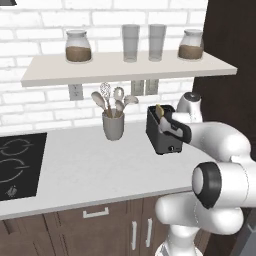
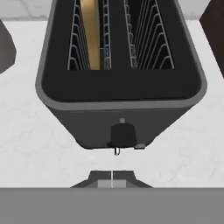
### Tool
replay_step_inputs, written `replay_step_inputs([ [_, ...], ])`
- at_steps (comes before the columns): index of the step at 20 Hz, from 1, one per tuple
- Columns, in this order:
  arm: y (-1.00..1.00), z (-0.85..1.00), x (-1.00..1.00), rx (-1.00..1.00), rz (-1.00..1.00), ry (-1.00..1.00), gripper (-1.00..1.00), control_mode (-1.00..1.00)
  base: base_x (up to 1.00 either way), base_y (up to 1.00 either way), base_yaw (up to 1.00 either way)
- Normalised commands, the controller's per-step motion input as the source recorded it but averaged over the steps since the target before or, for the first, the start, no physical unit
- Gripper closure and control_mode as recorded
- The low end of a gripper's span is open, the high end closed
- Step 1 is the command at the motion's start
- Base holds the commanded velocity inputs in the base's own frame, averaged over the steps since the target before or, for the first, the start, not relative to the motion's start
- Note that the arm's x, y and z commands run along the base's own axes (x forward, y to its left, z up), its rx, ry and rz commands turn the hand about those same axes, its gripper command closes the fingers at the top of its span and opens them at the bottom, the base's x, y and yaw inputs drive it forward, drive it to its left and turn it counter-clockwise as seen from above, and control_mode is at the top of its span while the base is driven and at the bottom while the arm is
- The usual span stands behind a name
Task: Start the toaster. Once the lever pops up, take the bread to the plate on the dining counter.
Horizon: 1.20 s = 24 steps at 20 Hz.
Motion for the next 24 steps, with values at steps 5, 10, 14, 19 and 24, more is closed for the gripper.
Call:
replay_step_inputs([
  [5, 0.00, -0.15, 0.27, 0.00, 0.01, 0.00, 1.00, -1.00, 0.00, 0.00, 0.00],
  [10, 0.00, -0.12, 0.29, 0.00, 0.02, 0.00, 1.00, -1.00, 0.00, 0.00, 0.00],
  [14, 0.00, -0.11, 0.26, 0.00, 0.04, 0.00, 1.00, -1.00, 0.00, 0.00, 0.00],
  [19, -0.04, -0.12, 0.24, 0.00, 0.04, 0.00, 1.00, -1.00, 0.00, 0.00, 0.00],
  [24, -0.15, -0.21, 0.04, 0.00, 0.02, 0.00, 1.00, -1.00, 0.00, 0.00, 0.00],
])
